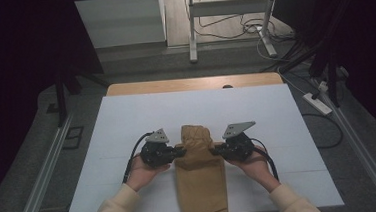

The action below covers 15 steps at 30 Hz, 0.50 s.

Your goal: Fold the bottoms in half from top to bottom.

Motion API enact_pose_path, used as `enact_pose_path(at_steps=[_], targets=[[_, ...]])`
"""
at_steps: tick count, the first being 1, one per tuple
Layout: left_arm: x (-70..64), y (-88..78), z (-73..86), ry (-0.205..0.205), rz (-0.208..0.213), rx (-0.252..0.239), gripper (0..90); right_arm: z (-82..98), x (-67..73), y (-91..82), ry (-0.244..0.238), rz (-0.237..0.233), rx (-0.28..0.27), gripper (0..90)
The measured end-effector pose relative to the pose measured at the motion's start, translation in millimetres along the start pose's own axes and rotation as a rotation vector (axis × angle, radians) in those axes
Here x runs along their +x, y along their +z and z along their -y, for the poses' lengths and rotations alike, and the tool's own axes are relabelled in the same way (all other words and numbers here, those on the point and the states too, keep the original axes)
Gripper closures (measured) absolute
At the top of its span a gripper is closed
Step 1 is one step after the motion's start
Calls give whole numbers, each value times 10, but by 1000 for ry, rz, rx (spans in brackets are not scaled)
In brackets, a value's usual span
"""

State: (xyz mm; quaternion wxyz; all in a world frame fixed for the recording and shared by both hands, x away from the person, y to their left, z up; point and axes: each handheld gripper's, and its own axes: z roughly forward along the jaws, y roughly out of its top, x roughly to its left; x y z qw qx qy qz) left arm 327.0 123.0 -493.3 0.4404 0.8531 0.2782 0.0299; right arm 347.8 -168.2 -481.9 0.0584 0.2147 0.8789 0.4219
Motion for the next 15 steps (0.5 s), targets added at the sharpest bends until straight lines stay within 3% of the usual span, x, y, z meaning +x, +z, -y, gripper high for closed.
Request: enact_pose_path(at_steps=[15], targets=[[-104,3,137,-3,10,10,832,99,133,-16,-17,-18,1,831]])
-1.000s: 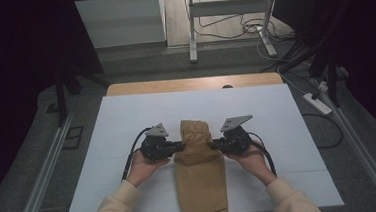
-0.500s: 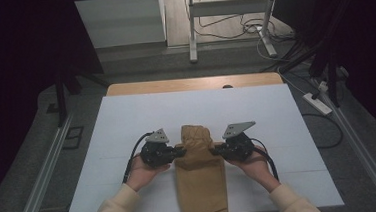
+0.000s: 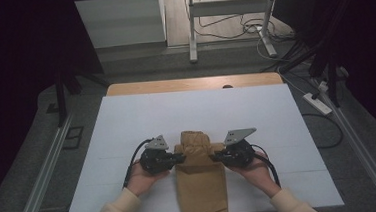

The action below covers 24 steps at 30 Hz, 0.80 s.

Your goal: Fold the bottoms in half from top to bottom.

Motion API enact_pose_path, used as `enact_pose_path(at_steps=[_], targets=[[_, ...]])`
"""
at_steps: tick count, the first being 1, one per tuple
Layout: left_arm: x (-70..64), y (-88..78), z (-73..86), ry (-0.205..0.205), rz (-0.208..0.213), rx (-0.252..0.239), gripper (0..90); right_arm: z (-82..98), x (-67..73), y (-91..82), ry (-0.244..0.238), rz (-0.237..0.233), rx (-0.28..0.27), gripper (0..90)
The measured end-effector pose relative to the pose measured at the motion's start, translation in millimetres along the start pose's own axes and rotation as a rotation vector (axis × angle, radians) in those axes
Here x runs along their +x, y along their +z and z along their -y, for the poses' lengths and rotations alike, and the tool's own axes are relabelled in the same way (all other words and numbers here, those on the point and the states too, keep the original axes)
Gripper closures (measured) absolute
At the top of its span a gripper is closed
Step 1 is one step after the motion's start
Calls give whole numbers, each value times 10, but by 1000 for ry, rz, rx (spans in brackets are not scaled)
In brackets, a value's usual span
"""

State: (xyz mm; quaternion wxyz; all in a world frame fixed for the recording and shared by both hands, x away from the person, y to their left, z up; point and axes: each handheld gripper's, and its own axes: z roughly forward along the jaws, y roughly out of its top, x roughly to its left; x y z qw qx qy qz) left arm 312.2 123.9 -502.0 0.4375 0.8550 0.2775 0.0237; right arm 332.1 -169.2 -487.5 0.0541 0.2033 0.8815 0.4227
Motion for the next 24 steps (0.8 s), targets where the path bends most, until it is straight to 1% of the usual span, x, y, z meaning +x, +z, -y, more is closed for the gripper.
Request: enact_pose_path(at_steps=[10,15,17,24], targets=[[2,22,33,-10,6,2,831,25,15,7,-3,-4,9,831],[-12,22,50,-4,8,7,828,40,31,7,-2,-8,9,830],[-25,25,63,-4,11,7,827,54,48,5,1,-11,8,830],[-80,35,132,3,18,19,821,123,132,-7,-14,-23,14,829]])
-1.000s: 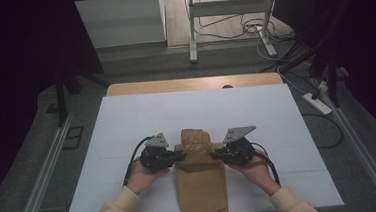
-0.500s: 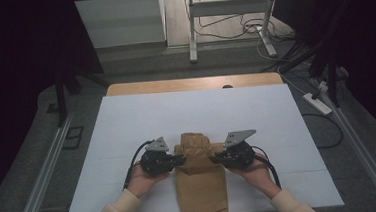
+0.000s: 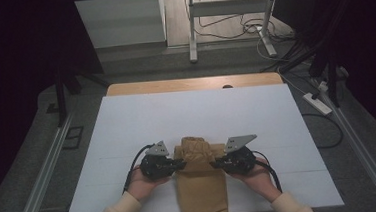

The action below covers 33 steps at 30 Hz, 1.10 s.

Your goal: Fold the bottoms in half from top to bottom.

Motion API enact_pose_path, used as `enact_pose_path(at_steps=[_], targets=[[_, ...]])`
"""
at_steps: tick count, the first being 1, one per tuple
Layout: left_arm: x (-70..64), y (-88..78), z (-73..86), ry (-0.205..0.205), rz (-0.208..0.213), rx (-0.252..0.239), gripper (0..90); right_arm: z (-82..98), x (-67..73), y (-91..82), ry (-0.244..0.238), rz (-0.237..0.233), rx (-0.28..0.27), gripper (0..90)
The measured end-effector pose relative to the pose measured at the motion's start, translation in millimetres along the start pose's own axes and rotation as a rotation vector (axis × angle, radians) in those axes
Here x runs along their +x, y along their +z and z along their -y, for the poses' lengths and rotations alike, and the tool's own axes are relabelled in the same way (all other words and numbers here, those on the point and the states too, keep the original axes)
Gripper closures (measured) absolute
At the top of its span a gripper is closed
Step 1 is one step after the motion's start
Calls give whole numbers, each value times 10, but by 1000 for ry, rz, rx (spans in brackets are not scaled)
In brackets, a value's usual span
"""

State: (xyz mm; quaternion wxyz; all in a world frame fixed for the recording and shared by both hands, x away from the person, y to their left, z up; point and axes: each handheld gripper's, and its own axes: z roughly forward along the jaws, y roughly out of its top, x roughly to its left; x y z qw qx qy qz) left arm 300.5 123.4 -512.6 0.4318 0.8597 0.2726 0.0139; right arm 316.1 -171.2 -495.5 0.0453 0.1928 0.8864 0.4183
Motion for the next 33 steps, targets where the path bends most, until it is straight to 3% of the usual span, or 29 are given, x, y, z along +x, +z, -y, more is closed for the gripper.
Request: enact_pose_path(at_steps=[15,19,22,24,33], targets=[[-49,-8,63,4,10,5,782,71,81,-32,-13,-8,8,802],[-83,-55,110,-5,27,-2,696,108,149,-88,-19,-10,3,730],[-102,-107,148,-17,18,3,529,152,194,-162,-17,-5,-17,646],[-103,-156,182,-23,10,2,479,185,206,-224,-18,6,-26,601],[72,-325,307,-94,-49,-7,426,325,39,-356,46,64,-5,510]])
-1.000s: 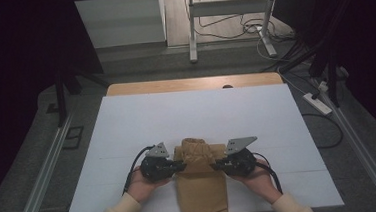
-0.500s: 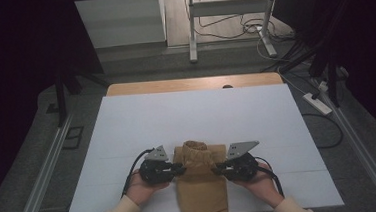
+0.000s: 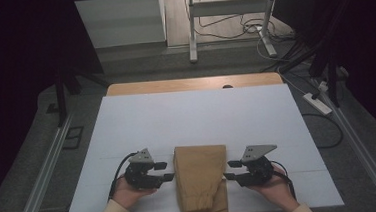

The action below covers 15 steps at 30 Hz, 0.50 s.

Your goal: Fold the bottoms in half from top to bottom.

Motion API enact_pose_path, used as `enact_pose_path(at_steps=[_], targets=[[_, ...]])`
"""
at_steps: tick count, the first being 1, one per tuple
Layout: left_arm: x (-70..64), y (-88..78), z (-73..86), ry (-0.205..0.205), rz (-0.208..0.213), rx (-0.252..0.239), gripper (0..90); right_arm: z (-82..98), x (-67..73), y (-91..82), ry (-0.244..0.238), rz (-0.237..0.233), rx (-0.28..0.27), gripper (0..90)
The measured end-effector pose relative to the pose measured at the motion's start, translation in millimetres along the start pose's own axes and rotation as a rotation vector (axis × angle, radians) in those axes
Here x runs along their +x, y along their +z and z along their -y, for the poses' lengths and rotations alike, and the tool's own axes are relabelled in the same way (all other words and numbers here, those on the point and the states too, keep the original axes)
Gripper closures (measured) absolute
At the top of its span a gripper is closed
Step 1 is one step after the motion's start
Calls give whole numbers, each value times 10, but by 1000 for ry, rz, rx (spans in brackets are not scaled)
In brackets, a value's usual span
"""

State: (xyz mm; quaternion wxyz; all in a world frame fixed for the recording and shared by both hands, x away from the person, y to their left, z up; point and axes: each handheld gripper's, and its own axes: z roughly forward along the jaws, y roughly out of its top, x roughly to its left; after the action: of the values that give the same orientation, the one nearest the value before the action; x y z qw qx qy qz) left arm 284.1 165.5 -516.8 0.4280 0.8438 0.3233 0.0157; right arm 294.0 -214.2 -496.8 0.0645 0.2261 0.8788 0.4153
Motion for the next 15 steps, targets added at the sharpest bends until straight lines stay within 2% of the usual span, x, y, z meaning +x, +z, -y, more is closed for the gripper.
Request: enact_pose_path(at_steps=[7,15], targets=[[98,78,-149,-24,-34,-14,385,-77,-160,107,32,37,25,466],[168,166,-272,-42,-46,-19,379,-182,-254,233,43,48,49,443]])
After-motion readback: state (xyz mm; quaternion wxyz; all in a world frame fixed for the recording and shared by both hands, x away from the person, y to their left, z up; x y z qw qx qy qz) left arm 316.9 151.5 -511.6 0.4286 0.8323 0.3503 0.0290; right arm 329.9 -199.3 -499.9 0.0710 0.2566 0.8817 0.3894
